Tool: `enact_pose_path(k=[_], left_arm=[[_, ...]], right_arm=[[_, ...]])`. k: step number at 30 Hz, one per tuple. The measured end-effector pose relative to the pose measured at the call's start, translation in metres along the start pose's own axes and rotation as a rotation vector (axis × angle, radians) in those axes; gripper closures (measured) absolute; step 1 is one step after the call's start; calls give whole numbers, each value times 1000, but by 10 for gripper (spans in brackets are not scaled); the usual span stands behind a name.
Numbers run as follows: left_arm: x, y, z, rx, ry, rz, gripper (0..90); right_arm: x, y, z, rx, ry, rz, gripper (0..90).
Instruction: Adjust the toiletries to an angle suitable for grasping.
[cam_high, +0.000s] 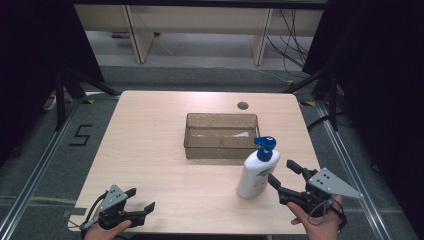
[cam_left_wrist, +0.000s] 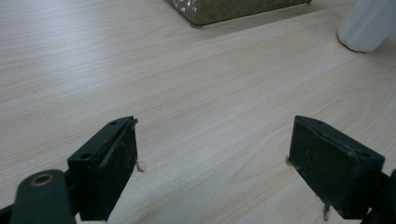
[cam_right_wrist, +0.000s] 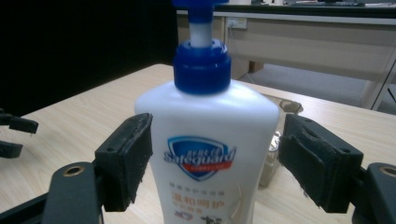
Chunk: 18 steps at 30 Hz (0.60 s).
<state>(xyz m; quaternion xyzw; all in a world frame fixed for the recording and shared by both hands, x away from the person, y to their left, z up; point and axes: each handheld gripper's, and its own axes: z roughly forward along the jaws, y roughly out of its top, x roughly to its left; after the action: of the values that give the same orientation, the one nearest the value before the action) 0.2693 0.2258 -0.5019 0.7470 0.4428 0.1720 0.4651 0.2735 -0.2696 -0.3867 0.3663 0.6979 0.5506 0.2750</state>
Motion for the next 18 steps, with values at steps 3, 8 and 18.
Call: enact_pose_path(k=[3,8,18], left_arm=[[0,0,0,-6,5,-9,149],[-1,0,-1,-7,11,-11,149],[0,0,-1,-3,11,-9,149]], right_arm=[[1,4,3,-7,0,-8,258],[2,12,6,-2,-1,-5,258],[3,31,15,-17,3,-29,281]])
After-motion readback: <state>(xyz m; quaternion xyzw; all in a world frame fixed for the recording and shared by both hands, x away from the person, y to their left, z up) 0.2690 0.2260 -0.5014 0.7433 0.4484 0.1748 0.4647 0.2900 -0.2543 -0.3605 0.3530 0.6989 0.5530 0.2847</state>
